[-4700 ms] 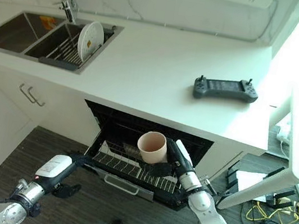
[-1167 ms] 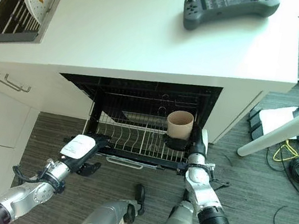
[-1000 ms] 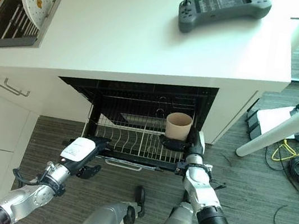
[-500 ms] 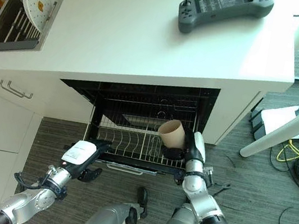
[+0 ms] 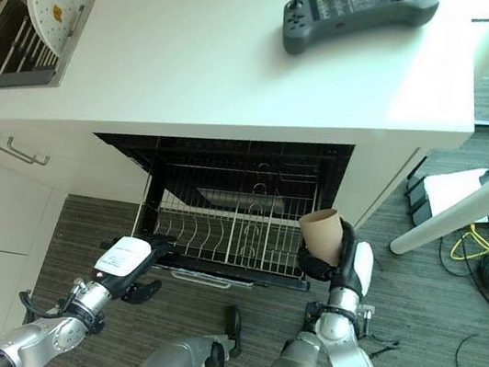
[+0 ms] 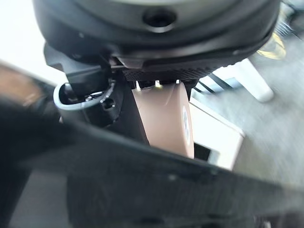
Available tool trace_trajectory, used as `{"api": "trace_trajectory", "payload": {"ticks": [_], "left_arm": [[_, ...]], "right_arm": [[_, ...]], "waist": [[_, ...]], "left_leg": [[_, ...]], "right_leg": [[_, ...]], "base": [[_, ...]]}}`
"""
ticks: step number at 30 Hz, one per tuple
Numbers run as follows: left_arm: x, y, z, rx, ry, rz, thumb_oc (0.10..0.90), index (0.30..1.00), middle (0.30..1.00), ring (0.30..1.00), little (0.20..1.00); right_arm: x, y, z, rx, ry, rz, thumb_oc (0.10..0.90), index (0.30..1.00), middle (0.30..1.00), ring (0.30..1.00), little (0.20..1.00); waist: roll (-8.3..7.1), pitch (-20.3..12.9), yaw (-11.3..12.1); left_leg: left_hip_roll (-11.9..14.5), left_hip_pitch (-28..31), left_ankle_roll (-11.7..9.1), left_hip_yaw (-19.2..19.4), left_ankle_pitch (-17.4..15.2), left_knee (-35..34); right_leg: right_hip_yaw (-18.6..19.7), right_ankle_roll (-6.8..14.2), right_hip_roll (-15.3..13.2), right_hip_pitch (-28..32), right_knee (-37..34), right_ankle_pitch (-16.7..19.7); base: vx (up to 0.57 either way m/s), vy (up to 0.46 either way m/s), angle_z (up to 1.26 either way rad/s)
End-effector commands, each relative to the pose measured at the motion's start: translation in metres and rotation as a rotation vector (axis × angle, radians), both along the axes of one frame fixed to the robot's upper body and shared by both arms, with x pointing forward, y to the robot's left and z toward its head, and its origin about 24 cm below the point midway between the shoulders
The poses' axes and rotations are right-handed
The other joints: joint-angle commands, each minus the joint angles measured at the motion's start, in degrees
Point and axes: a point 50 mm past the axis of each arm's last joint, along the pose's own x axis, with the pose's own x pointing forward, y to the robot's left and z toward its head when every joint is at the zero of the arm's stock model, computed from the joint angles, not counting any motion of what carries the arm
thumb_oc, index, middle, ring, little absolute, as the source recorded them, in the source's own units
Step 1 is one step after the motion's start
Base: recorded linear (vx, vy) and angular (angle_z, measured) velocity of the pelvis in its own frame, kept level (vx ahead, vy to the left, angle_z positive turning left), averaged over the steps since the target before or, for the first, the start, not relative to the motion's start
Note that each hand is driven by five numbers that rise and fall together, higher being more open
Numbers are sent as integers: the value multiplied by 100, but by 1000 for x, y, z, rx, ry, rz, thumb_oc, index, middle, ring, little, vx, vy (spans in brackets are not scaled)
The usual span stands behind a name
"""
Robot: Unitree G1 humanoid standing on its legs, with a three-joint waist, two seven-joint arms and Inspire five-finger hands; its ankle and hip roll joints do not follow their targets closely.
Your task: Place the dishes in the dishwasher.
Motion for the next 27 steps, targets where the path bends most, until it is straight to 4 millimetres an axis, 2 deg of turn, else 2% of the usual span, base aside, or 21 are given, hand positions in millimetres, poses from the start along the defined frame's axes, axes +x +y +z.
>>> {"api": "trace_trajectory", "payload": {"ticks": [1,2,5,8,16,22,27], "left_arm": [[7,0,22,-55,-149,-2,800,900,900,900,900],[8,-2,23,-51,-150,-10,800,900,900,900,900],[11,-5,25,-49,-149,-24,800,900,900,900,900],[12,-6,31,-55,-142,-50,800,900,900,900,900],[7,-7,37,-56,-125,-77,800,900,900,900,900],[3,-6,39,-44,-119,-93,800,900,900,900,900],[-1,-5,37,-29,-108,-107,800,900,900,900,900]], "right_arm": [[-24,26,-38,275,268,260,800,900,900,900,900],[-27,37,-46,386,318,284,800,900,900,900,900],[-31,51,-55,553,402,383,800,900,900,900,900],[-31,69,-56,710,437,463,800,900,900,900,900],[-28,82,-49,759,383,532,800,900,900,900,900],[-22,105,-29,910,288,683,800,900,900,900,900],[-9,120,1,946,124,771,800,900,900,900,900]], "waist": [[-90,-97,-17],[-90,-94,6],[-72,-118,58],[6,-195,178],[89,-291,324],[96,-290,424],[70,-318,537]], "left_leg": [[226,-511,-138,17,-1126,839],[222,-516,-137,3,-1113,839],[215,-529,-140,-8,-1089,839],[189,-523,-143,-18,-1059,839],[163,-479,-127,-26,-1061,839],[158,-481,-102,-71,-1049,839],[138,-485,-73,-147,-1049,839]], "right_leg": [[-308,320,-417,337,531,-1467],[-328,315,-427,345,531,-1465],[-386,310,-461,360,531,-1469],[-463,324,-528,411,531,-1479],[-560,353,-588,513,531,-1507],[-596,370,-603,542,531,-1496],[-599,374,-594,562,531,-1501]], "base": [[-2,-12,-4],[-3,-10,-5],[0,0,0],[26,21,2],[22,6,6],[2,-6,0],[12,-34,-3]]}}
